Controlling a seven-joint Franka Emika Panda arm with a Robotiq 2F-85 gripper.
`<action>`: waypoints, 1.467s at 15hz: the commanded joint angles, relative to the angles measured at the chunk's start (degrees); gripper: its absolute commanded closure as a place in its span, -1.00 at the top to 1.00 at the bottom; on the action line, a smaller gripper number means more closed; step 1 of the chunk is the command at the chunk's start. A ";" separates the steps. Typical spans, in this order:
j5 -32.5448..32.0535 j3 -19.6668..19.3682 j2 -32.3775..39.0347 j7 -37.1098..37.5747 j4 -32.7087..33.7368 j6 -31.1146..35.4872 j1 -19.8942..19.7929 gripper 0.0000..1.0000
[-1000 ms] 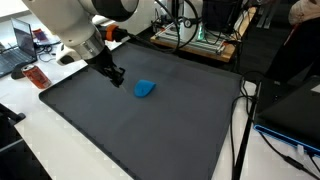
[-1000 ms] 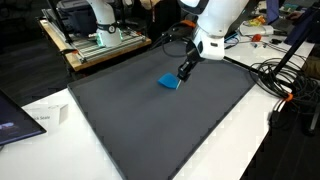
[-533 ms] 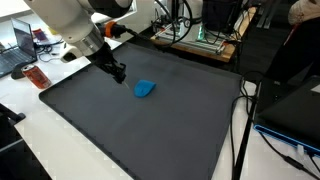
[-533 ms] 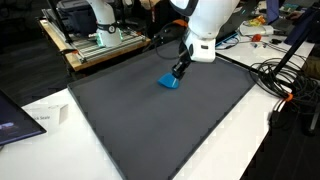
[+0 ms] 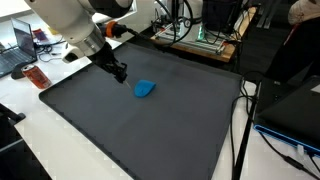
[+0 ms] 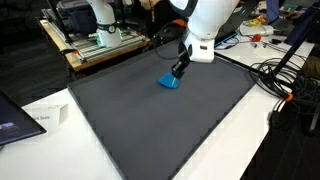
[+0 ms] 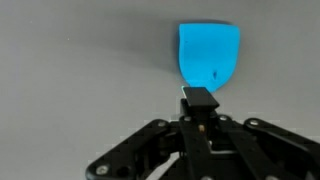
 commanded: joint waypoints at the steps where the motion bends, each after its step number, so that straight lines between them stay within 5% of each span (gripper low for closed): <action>1: 1.10 -0.07 0.60 -1.09 1.38 -1.67 -0.30 -0.94; 22: 22.02 3.62 10.28 -22.52 14.70 -16.56 -17.60 -0.94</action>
